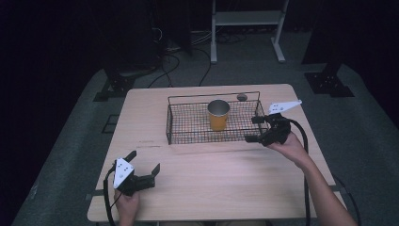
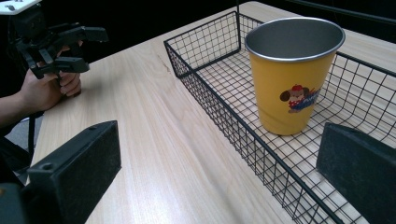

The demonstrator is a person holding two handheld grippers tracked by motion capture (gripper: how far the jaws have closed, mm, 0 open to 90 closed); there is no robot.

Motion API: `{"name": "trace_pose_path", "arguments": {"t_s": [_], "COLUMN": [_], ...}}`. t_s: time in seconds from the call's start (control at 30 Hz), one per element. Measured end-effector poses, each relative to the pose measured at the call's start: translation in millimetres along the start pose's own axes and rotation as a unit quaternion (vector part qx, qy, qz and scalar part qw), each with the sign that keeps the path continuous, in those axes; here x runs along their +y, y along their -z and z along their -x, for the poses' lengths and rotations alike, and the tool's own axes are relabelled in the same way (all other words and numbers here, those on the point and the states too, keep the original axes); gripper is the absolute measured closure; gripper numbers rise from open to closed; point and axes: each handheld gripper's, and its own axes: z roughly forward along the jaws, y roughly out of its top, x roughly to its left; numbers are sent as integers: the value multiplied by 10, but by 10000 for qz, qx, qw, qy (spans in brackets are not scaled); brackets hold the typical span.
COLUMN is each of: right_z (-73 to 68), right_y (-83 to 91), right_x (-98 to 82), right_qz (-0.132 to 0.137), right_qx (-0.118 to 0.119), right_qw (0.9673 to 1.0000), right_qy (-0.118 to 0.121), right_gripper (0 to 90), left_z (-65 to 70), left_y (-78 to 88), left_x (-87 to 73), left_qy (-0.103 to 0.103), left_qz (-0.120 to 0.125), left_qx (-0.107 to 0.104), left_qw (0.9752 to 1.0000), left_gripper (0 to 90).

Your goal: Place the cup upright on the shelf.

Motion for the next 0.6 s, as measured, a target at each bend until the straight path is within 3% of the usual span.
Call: {"name": "trace_pose_path", "arguments": {"t_s": [0.6], "right_z": [-69], "right_y": [79], "right_x": [-180], "right_qz": [21], "right_qx": [37], "right_qw": [10000], "right_qy": [-60], "right_gripper": [0], "left_z": [2], "left_y": [-1], "left_x": [1], "left_qy": [-20], "left_qz": [-5], "left_qx": [13], "left_qw": [10000], "left_gripper": [0]}}
